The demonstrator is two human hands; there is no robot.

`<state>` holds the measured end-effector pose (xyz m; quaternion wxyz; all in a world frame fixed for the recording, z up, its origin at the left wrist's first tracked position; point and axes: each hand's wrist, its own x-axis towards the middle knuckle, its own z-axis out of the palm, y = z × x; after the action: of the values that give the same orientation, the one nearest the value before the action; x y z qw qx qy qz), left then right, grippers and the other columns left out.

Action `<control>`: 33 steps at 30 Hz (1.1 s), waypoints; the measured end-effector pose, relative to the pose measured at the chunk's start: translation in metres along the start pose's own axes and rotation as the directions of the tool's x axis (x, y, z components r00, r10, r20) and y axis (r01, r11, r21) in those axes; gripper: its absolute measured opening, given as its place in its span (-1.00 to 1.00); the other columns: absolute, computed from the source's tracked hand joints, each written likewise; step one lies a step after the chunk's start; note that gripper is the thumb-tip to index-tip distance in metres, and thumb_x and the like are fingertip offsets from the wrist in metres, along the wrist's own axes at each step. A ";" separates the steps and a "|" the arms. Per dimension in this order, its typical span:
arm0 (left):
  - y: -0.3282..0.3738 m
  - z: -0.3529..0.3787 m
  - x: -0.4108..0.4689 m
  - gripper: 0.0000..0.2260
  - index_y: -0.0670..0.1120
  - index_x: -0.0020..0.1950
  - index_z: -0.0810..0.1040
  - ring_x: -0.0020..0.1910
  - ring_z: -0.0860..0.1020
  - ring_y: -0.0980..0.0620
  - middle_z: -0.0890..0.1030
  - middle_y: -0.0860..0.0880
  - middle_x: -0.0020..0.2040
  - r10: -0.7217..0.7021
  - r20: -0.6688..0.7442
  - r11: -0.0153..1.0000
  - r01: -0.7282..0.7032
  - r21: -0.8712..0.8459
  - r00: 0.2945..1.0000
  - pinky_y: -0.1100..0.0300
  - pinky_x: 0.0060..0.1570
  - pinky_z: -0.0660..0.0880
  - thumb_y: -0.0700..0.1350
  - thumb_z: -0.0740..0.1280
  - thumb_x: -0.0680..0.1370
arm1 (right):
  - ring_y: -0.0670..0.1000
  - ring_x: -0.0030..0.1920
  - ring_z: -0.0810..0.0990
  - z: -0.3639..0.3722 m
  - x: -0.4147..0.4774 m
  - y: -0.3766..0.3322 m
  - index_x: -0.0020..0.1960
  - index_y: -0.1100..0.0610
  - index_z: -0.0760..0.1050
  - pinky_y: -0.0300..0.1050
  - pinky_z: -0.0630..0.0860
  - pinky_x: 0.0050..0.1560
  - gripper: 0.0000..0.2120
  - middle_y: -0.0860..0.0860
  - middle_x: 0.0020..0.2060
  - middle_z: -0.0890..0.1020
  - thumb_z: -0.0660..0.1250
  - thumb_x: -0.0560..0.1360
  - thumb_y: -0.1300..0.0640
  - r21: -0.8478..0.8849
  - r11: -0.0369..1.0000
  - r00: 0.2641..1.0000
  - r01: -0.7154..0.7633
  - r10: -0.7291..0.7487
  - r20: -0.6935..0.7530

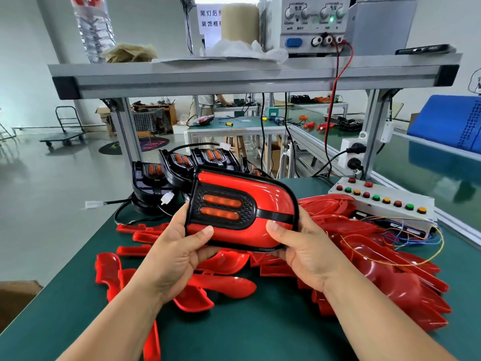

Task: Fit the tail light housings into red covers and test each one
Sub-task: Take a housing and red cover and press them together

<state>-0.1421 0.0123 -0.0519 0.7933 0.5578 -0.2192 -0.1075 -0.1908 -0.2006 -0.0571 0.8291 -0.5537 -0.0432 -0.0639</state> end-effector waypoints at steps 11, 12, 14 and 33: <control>0.005 -0.009 -0.002 -0.57 -0.02 0.35 0.52 0.24 0.59 -0.07 0.61 -0.12 0.26 -0.110 0.061 0.994 0.110 -0.003 0.992 0.13 0.11 0.59 -0.23 0.31 0.48 | 0.14 0.02 0.69 -0.006 0.001 -0.008 0.24 0.05 0.46 0.05 0.65 -0.14 -0.42 0.10 0.03 0.70 0.48 0.25 0.27 0.009 1.000 1.000 -0.026 0.026 0.002; 0.004 -0.009 -0.002 -0.57 -0.02 0.35 0.52 0.23 0.59 -0.06 0.62 -0.12 0.25 -0.113 0.062 0.994 0.113 0.002 0.992 0.14 0.08 0.59 -0.22 0.31 0.48 | 0.15 0.02 0.69 -0.007 0.001 -0.009 0.25 0.05 0.46 0.06 0.65 -0.13 -0.42 0.10 0.04 0.70 0.48 0.26 0.27 0.014 0.999 0.999 -0.033 0.032 0.008; 0.004 -0.008 -0.002 -0.60 -0.04 0.32 0.56 0.21 0.60 -0.05 0.62 -0.13 0.24 -0.115 0.062 0.993 0.114 0.008 0.991 0.18 0.00 0.60 -0.23 0.31 0.48 | 0.18 0.05 0.68 -0.009 0.001 -0.010 0.27 0.07 0.45 0.11 0.65 -0.09 -0.41 0.14 0.08 0.68 0.46 0.27 0.29 0.026 0.998 0.998 -0.052 0.052 0.026; 0.000 -0.014 -0.001 -0.65 -0.16 0.26 0.59 0.13 0.64 -0.12 0.64 -0.21 0.18 -0.070 0.033 0.997 0.071 -0.039 0.997 0.13 -0.05 0.62 -0.25 0.33 0.47 | 0.09 -0.14 0.70 -0.008 0.002 -0.008 0.06 -0.01 0.60 0.02 0.66 -0.21 -0.54 0.11 -0.10 0.71 0.43 0.22 0.34 0.043 0.999 0.999 -0.018 0.016 0.049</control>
<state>-0.1364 0.0241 -0.0555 0.7964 0.5474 -0.2099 -0.1485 -0.1901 -0.2108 -0.0524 0.8401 -0.5375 -0.0599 -0.0424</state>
